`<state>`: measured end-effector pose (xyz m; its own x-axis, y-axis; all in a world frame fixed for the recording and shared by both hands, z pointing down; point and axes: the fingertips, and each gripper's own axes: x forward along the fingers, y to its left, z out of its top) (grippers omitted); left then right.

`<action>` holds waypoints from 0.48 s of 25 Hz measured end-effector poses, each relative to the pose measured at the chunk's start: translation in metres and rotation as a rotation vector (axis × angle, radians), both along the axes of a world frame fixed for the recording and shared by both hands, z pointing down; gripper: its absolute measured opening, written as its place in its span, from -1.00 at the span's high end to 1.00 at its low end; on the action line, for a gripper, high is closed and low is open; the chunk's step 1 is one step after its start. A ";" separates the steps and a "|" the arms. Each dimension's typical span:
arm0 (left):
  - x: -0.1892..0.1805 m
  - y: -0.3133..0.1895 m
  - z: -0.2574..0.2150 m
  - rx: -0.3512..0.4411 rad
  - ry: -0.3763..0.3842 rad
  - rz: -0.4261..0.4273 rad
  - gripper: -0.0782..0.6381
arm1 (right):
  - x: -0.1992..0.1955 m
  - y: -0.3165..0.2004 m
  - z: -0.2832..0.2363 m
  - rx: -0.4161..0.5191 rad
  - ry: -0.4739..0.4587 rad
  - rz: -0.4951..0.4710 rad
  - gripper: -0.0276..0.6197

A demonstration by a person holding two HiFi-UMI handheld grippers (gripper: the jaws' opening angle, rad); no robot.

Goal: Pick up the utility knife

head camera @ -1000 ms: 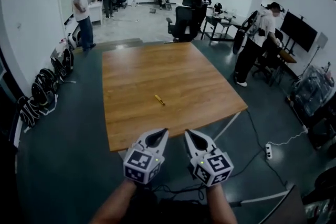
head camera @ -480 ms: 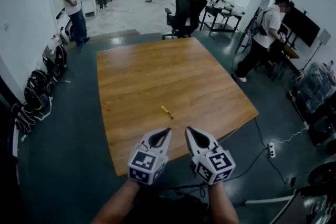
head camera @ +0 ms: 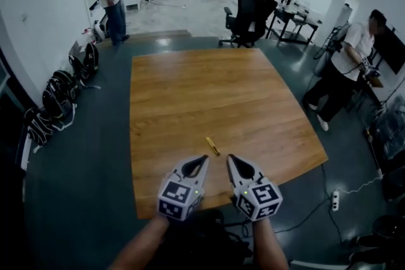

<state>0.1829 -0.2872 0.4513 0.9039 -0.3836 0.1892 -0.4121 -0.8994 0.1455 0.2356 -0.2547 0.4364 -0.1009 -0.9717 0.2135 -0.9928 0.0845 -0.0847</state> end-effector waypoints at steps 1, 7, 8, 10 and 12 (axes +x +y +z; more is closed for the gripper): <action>0.003 -0.005 0.004 -0.004 -0.007 -0.025 0.76 | 0.005 -0.005 0.006 -0.014 0.004 -0.019 0.88; 0.016 -0.024 0.026 -0.032 -0.057 -0.159 0.76 | 0.034 -0.026 0.038 -0.071 -0.008 -0.139 0.88; 0.017 -0.026 0.030 -0.036 -0.068 -0.183 0.76 | 0.038 -0.029 0.042 -0.078 -0.017 -0.153 0.88; 0.021 -0.030 0.037 -0.043 -0.091 -0.231 0.76 | 0.047 -0.033 0.050 -0.095 -0.037 -0.179 0.88; 0.024 -0.033 0.039 -0.050 -0.111 -0.278 0.76 | 0.053 -0.037 0.057 -0.117 -0.052 -0.204 0.88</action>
